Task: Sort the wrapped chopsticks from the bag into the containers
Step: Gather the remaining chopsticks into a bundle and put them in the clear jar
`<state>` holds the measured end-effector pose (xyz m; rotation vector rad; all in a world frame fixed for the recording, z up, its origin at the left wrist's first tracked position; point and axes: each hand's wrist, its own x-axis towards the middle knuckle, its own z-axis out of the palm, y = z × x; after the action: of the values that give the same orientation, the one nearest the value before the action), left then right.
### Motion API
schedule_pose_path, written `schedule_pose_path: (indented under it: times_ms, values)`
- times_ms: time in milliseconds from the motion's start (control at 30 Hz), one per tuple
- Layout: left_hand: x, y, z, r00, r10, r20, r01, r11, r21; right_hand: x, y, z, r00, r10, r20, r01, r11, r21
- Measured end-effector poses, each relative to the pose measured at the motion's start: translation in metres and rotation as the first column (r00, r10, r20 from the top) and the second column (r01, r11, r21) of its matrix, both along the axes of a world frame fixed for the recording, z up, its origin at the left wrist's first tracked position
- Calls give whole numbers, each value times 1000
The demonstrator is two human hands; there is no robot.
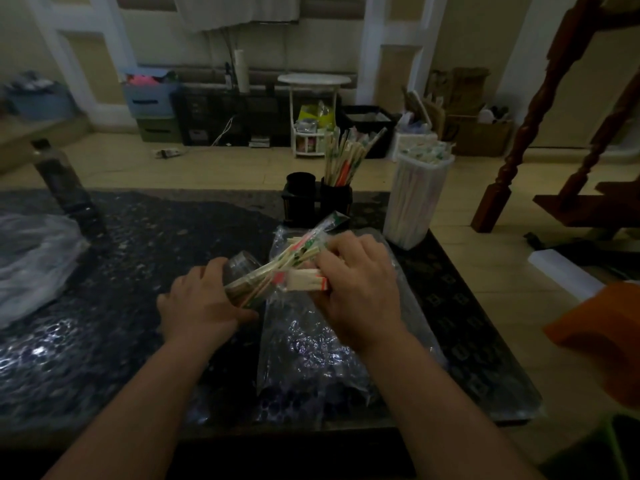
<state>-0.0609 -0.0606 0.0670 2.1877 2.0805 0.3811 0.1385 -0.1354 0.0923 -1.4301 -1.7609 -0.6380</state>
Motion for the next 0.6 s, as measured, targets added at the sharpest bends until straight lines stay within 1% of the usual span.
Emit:
schedule_pose_path:
  times_ms: [33, 133, 200, 233, 267, 333, 400, 433, 500, 533, 600]
  values:
    - [0, 1, 0, 1000, 7, 3, -7, 1000, -1, 0, 0, 0, 999, 8, -43, -8, 1000, 2]
    - [1, 2, 0, 999, 38, 13, -38, 999, 0, 2, 3, 0, 959, 81, -271, -92, 995, -26]
    - [2, 2, 0, 999, 41, 10, -41, 999, 6, 1, 4, 0, 903, 44, -428, -77, 995, -60]
    - [2, 2, 0, 999, 39, 5, -39, 999, 8, 1, 3, 1, 848, 27, -529, -79, 994, -77]
    - [3, 2, 0, 999, 40, -2, -40, 999, 8, 0, 2, 3, 760, 23, -649, -98, 992, -80]
    - [4, 2, 1, 999, 42, -21, -42, 999, 8, 0, 2, 7, 526, 28, -850, -111, 993, -36]
    - [5, 2, 0, 999, 40, -37, -40, 999, 9, 0, 3, 8, 328, 53, -943, -85, 996, 26]
    - [6, 2, -1, 998, 40, -43, -39, 999, 8, -1, 4, 8, 256, 68, -964, -72, 996, 51]
    - [6, 2, -2, 997, 39, -61, -38, 999, 12, -2, 8, 9, 163, 92, -982, -49, 995, 85]
    - [6, 2, -3, 997, 36, -70, -35, 999, 16, -3, 9, 9, 133, 102, -986, -41, 994, 97]
    - [7, 2, -4, 996, 26, -86, -23, 999, 25, -3, 10, 11, 103, 109, -989, -46, 993, 105]
